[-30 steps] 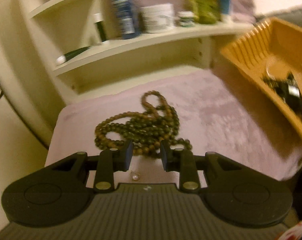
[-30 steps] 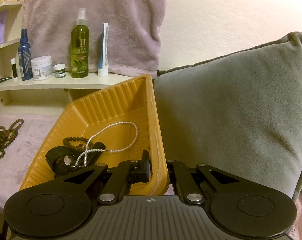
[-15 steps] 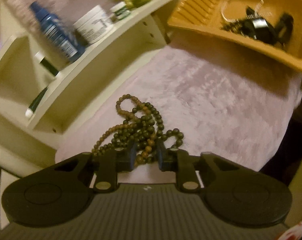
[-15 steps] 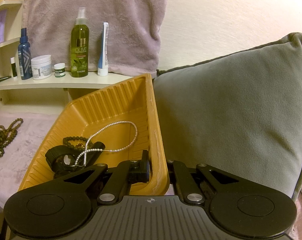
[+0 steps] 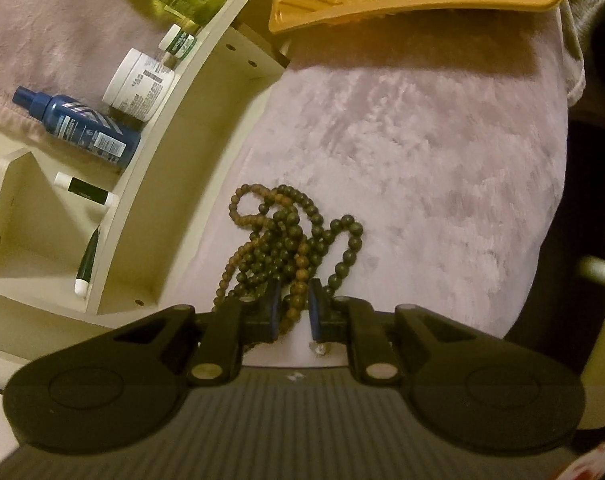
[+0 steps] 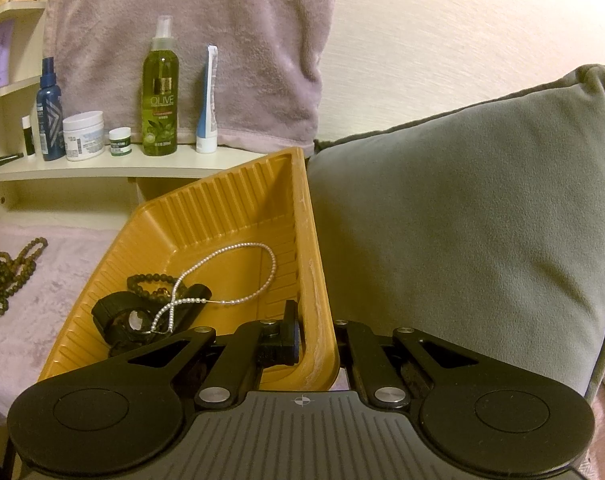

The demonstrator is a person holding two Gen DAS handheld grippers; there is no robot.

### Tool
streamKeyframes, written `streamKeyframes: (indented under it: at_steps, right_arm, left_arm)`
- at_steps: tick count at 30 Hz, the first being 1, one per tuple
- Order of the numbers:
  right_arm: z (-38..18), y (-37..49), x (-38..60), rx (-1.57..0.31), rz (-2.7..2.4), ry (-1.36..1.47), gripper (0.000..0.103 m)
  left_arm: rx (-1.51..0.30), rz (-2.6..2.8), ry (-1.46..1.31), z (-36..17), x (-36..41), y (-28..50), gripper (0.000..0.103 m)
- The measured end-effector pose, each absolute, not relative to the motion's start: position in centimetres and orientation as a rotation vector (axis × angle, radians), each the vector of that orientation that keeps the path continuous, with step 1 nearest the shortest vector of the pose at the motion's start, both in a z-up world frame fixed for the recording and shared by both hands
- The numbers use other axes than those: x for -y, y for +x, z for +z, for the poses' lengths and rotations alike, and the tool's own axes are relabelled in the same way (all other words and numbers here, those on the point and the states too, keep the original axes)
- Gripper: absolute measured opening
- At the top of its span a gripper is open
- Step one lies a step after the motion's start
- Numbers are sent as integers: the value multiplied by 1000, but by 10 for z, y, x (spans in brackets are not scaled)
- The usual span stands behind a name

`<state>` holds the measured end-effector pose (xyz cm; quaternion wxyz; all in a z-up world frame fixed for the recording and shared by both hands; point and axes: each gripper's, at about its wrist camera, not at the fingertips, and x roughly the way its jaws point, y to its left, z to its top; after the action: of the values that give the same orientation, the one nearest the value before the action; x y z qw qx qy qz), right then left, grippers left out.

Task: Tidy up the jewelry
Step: 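Grasp the brown wooden bead necklace with the left gripper, then lift the bead necklace over the tray and release it with the left gripper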

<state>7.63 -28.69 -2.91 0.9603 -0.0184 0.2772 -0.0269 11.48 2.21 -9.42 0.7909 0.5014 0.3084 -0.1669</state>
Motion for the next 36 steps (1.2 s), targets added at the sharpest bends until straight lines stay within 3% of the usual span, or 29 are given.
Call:
streamKeyframes:
  at_steps: [12,20,36]
  right_arm:
    - [-29,76,285,-561,-56,-35,5]
    - [-29,76,285,-560,-55,-34,5]
    - [-26,73,284,-547,-49,-28,4]
  left_arm:
    - [-675,-367,1094,-95,-26,114,6]
    - [-572,-424,809,-29,-32,122,5]
    - [-428,-402,509,73,-21,159,5]
